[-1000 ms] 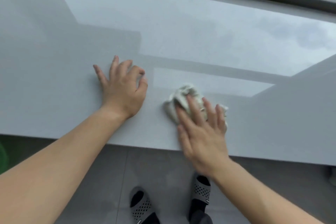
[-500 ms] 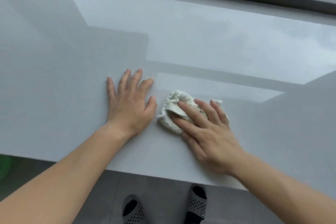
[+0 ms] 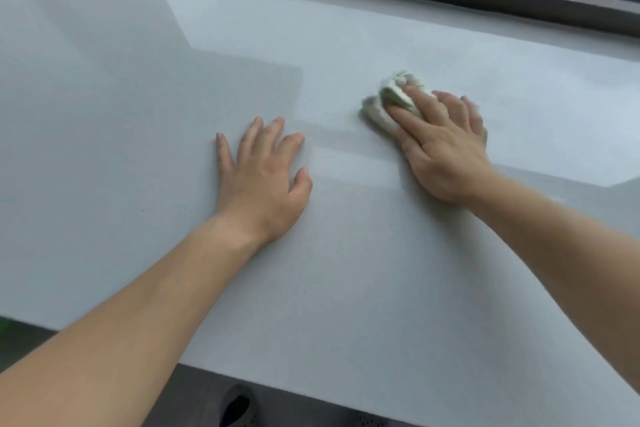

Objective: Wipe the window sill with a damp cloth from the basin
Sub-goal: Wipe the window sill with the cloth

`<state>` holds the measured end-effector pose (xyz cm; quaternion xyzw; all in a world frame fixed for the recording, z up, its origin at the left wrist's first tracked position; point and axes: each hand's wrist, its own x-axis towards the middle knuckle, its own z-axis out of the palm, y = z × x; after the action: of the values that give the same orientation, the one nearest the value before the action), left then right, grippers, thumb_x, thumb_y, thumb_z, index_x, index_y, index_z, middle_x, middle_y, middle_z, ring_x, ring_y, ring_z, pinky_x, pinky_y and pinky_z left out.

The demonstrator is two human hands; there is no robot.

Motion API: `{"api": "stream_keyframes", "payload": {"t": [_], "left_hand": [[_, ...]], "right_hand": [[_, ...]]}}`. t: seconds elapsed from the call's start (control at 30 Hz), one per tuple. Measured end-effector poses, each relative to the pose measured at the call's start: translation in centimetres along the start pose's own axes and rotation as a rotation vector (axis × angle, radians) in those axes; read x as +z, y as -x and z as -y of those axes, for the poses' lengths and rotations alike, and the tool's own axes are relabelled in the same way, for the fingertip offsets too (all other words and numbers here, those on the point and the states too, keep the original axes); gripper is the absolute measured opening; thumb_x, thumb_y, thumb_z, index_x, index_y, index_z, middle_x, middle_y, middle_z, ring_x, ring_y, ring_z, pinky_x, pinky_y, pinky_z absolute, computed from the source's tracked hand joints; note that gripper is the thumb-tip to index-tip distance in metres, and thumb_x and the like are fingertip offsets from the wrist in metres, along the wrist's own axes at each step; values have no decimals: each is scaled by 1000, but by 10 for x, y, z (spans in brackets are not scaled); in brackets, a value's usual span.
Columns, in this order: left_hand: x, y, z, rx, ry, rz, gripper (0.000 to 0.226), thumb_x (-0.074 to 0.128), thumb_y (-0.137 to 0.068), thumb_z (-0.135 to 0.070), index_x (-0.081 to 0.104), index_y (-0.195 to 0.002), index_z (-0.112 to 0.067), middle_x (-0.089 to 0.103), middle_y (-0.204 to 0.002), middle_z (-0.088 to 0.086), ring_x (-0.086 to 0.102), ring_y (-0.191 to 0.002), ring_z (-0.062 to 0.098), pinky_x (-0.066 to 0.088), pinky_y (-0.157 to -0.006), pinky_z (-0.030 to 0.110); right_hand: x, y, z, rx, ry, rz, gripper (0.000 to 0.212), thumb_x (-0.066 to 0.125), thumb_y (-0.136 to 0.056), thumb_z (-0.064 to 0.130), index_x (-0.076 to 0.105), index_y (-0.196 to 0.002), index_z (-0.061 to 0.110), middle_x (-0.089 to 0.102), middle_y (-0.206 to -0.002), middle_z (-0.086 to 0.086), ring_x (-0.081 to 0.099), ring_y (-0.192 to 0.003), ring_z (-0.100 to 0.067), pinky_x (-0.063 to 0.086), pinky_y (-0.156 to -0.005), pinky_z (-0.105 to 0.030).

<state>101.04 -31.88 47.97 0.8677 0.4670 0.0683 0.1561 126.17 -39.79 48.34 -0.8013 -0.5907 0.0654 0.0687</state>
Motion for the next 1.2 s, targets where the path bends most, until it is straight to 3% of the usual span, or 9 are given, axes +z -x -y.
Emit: {"api": "stream_keyframes", "payload": {"t": [0.07, 0.2, 0.27, 0.47, 0.63, 0.8, 0.93, 1.1, 1.2], "left_hand": [[-1, -9, -8, -29, 64, -52, 54, 35, -84, -42, 50, -131, -22, 36, -151, 3, 20, -146, 23, -5, -117, 61], [7, -32, -25, -1, 100, -56, 53, 35, -86, -40, 47, -135, -24, 31, -157, 1, 12, -150, 22, -8, -116, 61], [12, -41, -31, 0, 84, -36, 55, 34, -85, -41, 45, -136, -24, 26, -159, 1, 7, -151, 22, -9, -116, 60], [24, -64, -61, 35, 13, 9, 60, 30, -88, -45, 36, -145, -27, 13, -164, 0, -1, -151, 19, -9, -116, 60], [37, -71, -85, -44, -129, -3, 63, 23, -91, -56, 21, -151, -37, 4, -165, -1, -6, -151, 25, -8, -109, 72], [38, -71, -85, -50, -174, -15, 65, 22, -91, -59, 18, -152, -38, 4, -165, -1, -6, -151, 25, -8, -110, 70], [37, -71, -84, -52, -177, -4, 66, 19, -90, -61, 17, -151, -39, 4, -165, -3, -6, -151, 23, -7, -112, 68], [37, -71, -85, -59, -190, 11, 67, 16, -88, -62, 15, -152, -39, 3, -165, -3, -5, -151, 23, -5, -112, 68], [36, -72, -87, -67, -181, 13, 67, 18, -88, -61, 16, -151, -38, 4, -165, -3, -5, -151, 23, -5, -113, 68]], "right_hand": [[0, -25, 3, 135, -37, -32, 43, 24, -103, 52, 35, -145, 51, 13, -165, 14, 11, -148, -32, -5, -120, -51], [9, -3, 17, -250, 11, 21, 49, 22, -100, 53, 38, -145, 46, 20, -163, 16, 15, -147, -31, -3, -120, -50], [2, -13, -3, -319, 31, 61, 50, 20, -99, 56, 35, -146, 50, 20, -163, 18, 16, -147, -26, -2, -120, -45], [-9, -111, -53, 123, -37, -56, 45, 23, -102, 55, 36, -144, 51, 11, -166, 12, 12, -147, -33, -3, -120, -52], [-2, -98, -28, -191, 39, 19, 52, 19, -99, 54, 32, -149, 46, 14, -165, 13, 10, -148, -31, -7, -120, -51], [-3, -185, -31, -151, -1, -3, 45, 20, -102, 52, 36, -144, 49, 20, -163, 13, 16, -146, -31, -3, -120, -51], [-13, -184, -68, -198, 20, -11, 45, 20, -102, 54, 37, -143, 51, 23, -161, 17, 21, -142, -27, 5, -119, -48], [-38, -128, -167, 5, 21, -36, 44, 24, -102, 52, 36, -145, 53, 19, -162, 18, 21, -142, -24, 6, -119, -46], [-35, -110, -153, 223, -6, -91, 46, 23, -102, 52, 35, -146, 51, 16, -165, 14, 17, -146, -27, 1, -118, -46]]}}
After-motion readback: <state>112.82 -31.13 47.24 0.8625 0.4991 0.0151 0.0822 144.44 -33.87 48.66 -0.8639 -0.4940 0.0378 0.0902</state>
